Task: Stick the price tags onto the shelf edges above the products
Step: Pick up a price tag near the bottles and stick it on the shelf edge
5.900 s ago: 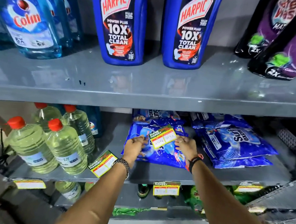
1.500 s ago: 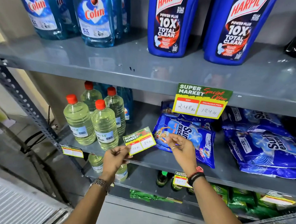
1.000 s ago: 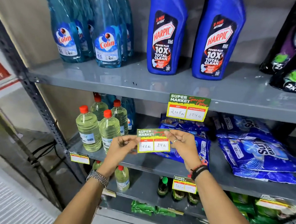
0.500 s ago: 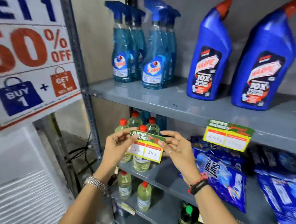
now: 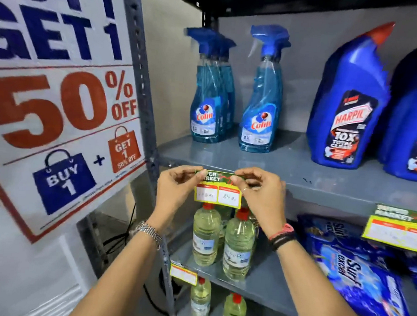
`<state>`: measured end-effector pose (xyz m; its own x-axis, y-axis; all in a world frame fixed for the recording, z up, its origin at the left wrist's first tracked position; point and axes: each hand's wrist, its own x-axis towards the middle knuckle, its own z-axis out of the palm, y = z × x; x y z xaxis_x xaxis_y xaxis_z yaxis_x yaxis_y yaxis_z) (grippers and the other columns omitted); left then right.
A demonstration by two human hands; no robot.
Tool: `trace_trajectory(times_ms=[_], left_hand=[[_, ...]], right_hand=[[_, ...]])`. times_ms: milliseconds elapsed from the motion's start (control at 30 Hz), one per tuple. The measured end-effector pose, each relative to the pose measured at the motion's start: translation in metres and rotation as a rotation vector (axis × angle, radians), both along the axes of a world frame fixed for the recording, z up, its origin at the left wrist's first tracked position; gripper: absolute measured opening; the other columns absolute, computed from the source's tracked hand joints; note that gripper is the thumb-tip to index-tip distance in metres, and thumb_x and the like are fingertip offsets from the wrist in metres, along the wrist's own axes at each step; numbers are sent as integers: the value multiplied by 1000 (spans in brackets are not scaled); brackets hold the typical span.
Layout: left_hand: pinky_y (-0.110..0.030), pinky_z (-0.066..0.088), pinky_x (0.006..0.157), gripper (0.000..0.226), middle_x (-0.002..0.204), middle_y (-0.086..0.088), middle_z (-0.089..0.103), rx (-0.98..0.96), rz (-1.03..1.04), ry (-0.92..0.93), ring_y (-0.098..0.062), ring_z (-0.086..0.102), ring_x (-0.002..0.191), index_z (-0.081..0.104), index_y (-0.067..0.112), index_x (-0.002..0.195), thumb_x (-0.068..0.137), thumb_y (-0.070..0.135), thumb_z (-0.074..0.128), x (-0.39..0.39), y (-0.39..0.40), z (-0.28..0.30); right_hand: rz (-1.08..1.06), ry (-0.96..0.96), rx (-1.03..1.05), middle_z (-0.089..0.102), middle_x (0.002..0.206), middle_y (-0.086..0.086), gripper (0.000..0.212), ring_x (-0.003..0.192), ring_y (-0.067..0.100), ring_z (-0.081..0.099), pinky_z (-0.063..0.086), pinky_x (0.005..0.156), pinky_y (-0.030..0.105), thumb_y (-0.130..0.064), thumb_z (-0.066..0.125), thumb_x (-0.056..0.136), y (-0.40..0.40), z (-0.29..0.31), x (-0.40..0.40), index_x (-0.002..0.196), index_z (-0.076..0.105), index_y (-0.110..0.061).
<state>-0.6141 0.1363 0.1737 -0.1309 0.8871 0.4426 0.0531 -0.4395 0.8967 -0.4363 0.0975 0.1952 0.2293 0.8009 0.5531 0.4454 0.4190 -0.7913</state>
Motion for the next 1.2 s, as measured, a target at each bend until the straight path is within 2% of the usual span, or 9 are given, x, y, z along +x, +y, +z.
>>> trace_trajectory(times_ms=[233, 333, 433, 567, 667, 767, 867, 1000, 1200], left_hand=[[-35, 58, 73, 8, 71, 4, 75, -38, -59, 30, -13, 69, 74, 75, 21, 77, 70, 22, 80, -7, 28, 0], [-29, 57, 72, 12, 72, 4, 76, -33, -31, 56, -12, 71, 73, 76, 24, 74, 66, 28, 83, -8, 32, 1], [-17, 54, 62, 11, 64, 13, 73, 0, 9, 81, -3, 69, 65, 74, 27, 69, 64, 30, 84, -5, 29, 6], [-19, 50, 60, 24, 72, 16, 71, 94, 204, 263, -2, 64, 72, 72, 30, 73, 63, 50, 79, -5, 23, 9], [-15, 41, 75, 29, 101, 18, 60, 300, 350, 461, -3, 49, 96, 68, 33, 94, 72, 52, 71, -9, 22, 10], [-25, 29, 103, 22, 122, 12, 61, 469, 232, 643, -8, 46, 123, 66, 33, 107, 88, 40, 59, -9, 27, 17], [-35, 24, 115, 25, 128, 12, 62, 417, 52, 827, -10, 45, 131, 64, 32, 114, 92, 30, 53, -10, 38, 19], [-36, 42, 105, 25, 122, 15, 65, 378, -20, 820, -5, 52, 124, 66, 31, 113, 92, 29, 53, -11, 44, 18], [-39, 53, 92, 25, 117, 18, 67, 312, -94, 750, -1, 56, 119, 67, 34, 108, 90, 21, 57, -18, 51, 20]], right_hand=[[-160, -60, -6, 65, 63, -8, 4, 54, -6, 55, 42, 53, 1, -17, 74, 72, 9, 3, -14, 75, 73, -18], [-199, -73, -11, 67, 64, -5, 4, 54, -1, 56, 45, 53, 4, -17, 73, 72, 12, 1, -16, 75, 72, -20], [-243, -126, -9, 68, 67, -2, 8, 55, 7, 58, 51, 58, 17, -16, 73, 71, 13, -1, -18, 71, 69, -24], [-328, -298, -10, 63, 74, -6, 4, 67, 15, 59, 54, 65, 33, -22, 69, 75, 8, 2, -23, 76, 66, -24], [-503, -609, 62, 63, 101, -5, 25, 97, 20, 54, 47, 75, 36, -41, 65, 77, 6, 3, -28, 97, 64, -25], [-417, -650, 26, 57, 131, -1, 52, 124, 22, 45, 40, 96, 38, -55, 55, 80, 15, 11, -32, 119, 57, -21], [-352, -731, -158, 57, 132, 9, 61, 127, 27, 46, 40, 100, 41, -58, 47, 84, 23, 19, -34, 125, 52, -14], [-370, -741, -215, 67, 113, 12, 45, 106, 34, 58, 49, 80, 42, -50, 46, 89, 16, 21, -33, 110, 60, -13], [-265, -679, -239, 68, 116, 12, 27, 108, 38, 57, 49, 85, 44, -30, 50, 91, 15, 23, -21, 113, 61, -19]])
